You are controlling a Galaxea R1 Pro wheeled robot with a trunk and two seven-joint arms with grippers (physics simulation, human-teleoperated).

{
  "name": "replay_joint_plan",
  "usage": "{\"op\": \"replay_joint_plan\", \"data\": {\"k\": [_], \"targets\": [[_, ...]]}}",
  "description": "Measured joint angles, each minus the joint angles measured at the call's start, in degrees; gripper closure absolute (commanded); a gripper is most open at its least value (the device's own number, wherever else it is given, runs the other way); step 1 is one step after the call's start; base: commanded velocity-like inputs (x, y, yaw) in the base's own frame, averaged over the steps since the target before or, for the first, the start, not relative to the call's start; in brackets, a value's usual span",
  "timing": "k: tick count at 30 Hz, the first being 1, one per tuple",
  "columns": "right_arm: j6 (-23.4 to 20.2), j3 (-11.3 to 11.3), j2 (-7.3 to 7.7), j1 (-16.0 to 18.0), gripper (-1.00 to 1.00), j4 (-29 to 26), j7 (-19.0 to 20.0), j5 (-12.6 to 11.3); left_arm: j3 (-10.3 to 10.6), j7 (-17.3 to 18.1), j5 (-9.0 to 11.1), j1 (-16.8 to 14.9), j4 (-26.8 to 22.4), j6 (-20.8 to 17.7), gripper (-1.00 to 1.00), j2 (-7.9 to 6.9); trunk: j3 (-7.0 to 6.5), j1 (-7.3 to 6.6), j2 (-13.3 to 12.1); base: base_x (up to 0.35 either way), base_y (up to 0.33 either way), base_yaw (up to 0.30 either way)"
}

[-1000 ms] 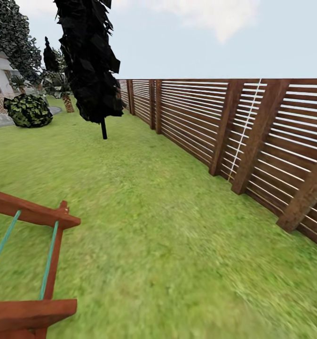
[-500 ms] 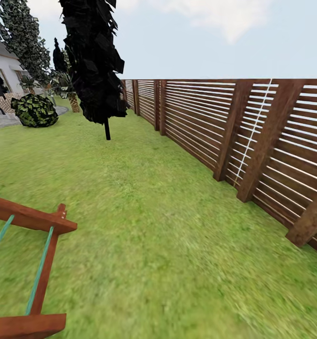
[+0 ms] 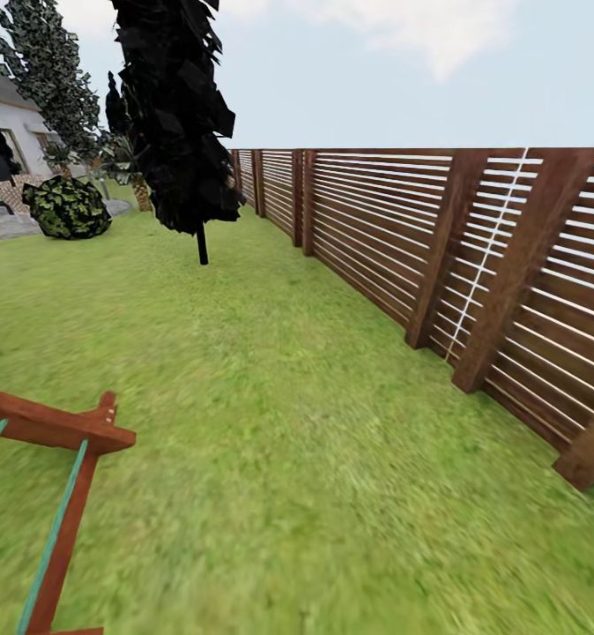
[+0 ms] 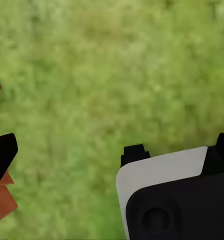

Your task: Take the three Easter eggs out of the wicker basket on the lawn in the garden, then place them on the lawn next to a single tree (choose any tree) so that all three eggs are next to the same tree and none are left in the basket.

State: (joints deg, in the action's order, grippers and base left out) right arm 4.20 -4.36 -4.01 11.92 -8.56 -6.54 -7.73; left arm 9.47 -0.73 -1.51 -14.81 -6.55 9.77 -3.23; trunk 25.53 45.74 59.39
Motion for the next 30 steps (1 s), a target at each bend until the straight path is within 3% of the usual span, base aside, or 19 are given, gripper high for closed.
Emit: {"op": "replay_joint_plan", "data": {"k": [7,30], "targets": [[0.00,-0.03,0.00,0.00,-1.00,0.00,0.00,-0.08,-0.02,-0.01,0.00,0.00,-0.01,0.04,-1.00,0.00,-0.07,0.00,0.00,0.316,-0.075,0.171],[0.08,-0.12,0.69,-0.09,-1.00,0.02,0.00,-0.56,-0.04,-0.06,0.00,0.00,0.02,0.07,-1.00,0.00,-0.08,0.00,0.00,0.316,-0.073,0.006]]}}
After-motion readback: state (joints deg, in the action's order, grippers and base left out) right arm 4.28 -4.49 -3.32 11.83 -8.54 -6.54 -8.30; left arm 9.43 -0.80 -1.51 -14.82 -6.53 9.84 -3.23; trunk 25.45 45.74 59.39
